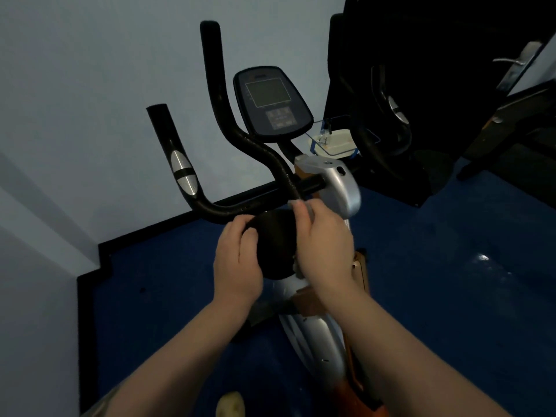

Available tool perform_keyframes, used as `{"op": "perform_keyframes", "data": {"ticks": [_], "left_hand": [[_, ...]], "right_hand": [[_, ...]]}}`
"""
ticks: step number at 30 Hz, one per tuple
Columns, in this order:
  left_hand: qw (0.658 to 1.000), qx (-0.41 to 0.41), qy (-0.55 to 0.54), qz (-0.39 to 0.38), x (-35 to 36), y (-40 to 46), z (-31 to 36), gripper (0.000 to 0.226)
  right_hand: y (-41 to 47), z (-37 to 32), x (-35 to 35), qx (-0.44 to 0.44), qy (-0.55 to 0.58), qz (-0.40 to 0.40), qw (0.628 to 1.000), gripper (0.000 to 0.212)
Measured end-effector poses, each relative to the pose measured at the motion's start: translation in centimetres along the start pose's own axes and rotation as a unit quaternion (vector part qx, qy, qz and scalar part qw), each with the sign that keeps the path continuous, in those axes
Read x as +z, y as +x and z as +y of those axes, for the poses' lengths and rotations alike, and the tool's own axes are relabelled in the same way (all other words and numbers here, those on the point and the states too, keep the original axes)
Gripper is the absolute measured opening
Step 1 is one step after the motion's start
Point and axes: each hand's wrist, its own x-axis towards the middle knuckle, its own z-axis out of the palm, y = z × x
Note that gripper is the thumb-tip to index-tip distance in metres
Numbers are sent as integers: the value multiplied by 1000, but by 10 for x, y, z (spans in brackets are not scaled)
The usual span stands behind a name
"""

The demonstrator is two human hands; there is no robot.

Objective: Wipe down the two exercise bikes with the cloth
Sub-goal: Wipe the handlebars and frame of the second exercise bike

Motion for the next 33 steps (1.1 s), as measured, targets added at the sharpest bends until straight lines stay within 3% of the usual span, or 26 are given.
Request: {"op": "perform_keyframes", "data": {"ticks": [3,5,9,13,18,20,23,26,29,33], "left_hand": [[1000,-3,-12,6,1,-1,0,31],[1000,1,-16,3,1,-1,0,30],[1000,-1,-15,-11,-2,0,-1,30],[1000,3,-10,-7,-2,-2,0,29],[1000,10,-10,-4,-1,1,-4,32],[1000,7,-14,8,0,-3,-3,34],[999,-14,-40,28,1,-7,-1,35],[993,-48,-108,22,-2,-7,0,36],[981,-91,-168,32,-12,-11,0,38],[961,-131,-242,26,-27,-21,-5,43]], "right_hand": [[-56,14,16,122,182,15,976,41],[-64,16,23,150,241,11,959,39],[-23,6,25,102,253,143,951,29],[-45,4,32,140,275,113,945,33],[2,0,3,22,64,9,998,33],[6,2,-3,-55,-25,-30,998,35],[-1,10,-16,-159,-110,-19,981,36],[9,-4,-10,-230,-118,2,966,28],[0,-23,14,-322,-53,-32,945,21],[-42,-8,14,-265,93,-70,957,31]]}}
